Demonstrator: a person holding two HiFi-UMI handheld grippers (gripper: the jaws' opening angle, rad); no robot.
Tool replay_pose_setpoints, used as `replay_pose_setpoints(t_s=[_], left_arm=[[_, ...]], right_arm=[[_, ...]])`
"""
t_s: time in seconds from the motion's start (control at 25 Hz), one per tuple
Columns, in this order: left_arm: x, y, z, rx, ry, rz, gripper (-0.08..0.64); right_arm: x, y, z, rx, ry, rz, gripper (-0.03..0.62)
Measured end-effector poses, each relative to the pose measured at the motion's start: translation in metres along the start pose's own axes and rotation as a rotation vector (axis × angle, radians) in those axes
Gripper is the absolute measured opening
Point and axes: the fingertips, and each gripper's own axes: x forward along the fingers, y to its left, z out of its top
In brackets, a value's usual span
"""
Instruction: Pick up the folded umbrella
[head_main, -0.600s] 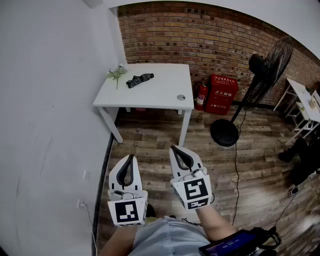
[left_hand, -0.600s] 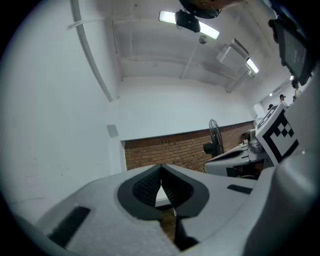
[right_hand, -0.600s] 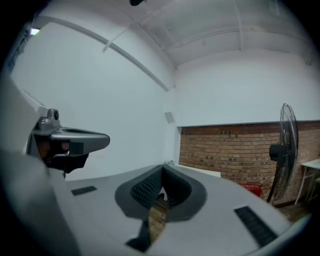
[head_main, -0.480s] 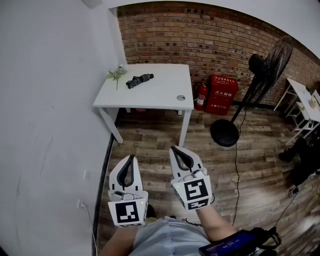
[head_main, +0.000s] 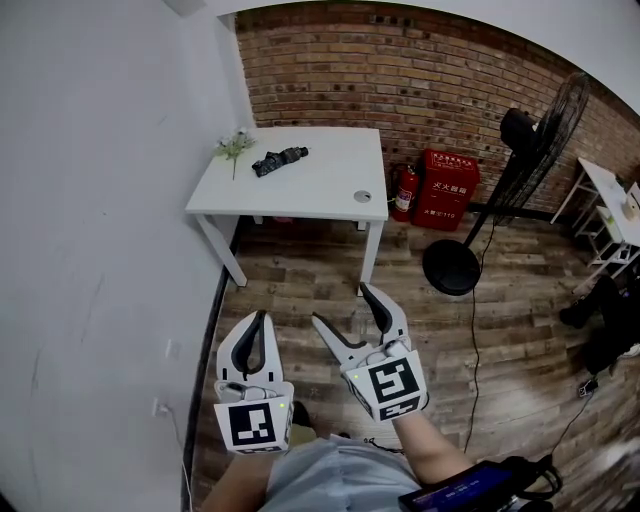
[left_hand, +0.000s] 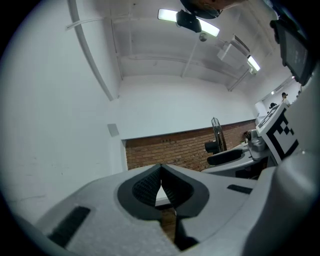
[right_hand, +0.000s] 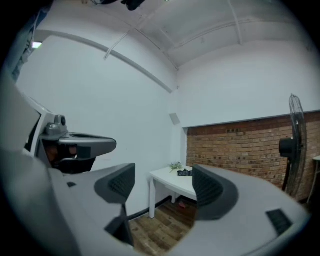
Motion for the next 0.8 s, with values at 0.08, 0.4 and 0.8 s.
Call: replay_pose_setpoints(t_s=[0.08,0.4,0.8], left_arm=[[0.007,0.004,-0.001,0.005,0.0,0.001,0.006],[0.058,0.042,-0.031,0.012,0.018,0.005,0.006],[0.169,0.115,-0.08,-0.013,0.075,-0.025,0.006]], right_arm=[[0.006,-0.007,0.002,-0.003,-0.011,-0.015,0.377],[0.063,-0.029,-0.01,0.007,0.014,-0.033,0.408],[0.191,-0.066,-0.05,0.014,0.078,-0.062,0.41]])
